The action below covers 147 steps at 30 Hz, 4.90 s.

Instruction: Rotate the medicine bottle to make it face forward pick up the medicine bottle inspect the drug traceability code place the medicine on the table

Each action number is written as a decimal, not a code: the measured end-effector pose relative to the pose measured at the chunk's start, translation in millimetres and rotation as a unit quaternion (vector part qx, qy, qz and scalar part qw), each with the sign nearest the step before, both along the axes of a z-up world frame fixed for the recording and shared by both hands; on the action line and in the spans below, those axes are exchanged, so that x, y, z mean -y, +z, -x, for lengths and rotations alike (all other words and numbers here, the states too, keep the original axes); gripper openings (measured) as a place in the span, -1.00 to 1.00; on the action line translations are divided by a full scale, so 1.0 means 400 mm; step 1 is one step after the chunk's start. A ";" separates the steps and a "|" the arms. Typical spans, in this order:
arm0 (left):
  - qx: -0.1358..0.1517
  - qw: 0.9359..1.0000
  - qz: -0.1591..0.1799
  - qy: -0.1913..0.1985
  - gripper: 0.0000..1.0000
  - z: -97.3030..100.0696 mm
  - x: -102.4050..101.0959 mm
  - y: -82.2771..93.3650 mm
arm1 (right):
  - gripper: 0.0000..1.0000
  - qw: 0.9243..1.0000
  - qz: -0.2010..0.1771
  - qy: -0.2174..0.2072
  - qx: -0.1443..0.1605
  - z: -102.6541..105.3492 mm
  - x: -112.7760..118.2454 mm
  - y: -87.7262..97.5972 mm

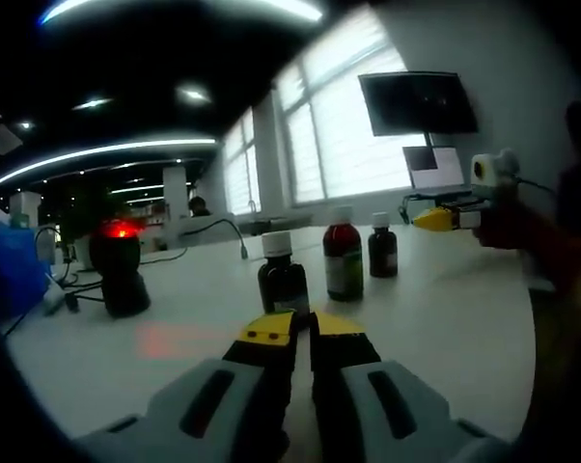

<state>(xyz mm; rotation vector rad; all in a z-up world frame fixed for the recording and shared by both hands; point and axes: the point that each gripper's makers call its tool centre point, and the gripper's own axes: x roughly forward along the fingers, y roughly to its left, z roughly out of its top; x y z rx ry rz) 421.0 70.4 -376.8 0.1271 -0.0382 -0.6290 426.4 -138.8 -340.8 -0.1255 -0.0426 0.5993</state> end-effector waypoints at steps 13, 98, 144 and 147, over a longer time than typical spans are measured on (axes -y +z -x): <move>0.002 1.000 0.000 0.000 -1.00 0.001 -0.001 0.001 | -0.90 0.999 -0.019 -0.029 0.016 -0.043 0.042 0.059; 0.013 1.000 -0.009 -0.001 -1.00 0.011 0.008 0.008 | -0.70 0.996 0.001 -0.066 -0.063 -0.244 -0.002 0.054; 0.013 1.000 -0.006 0.000 -1.00 0.007 0.001 0.006 | -0.70 0.997 0.020 -0.006 -0.076 -0.505 -0.294 0.153; 0.014 1.000 -0.007 -0.001 -1.00 0.007 0.002 0.006 | -0.70 0.997 0.024 -0.001 -0.079 -0.512 -0.324 0.150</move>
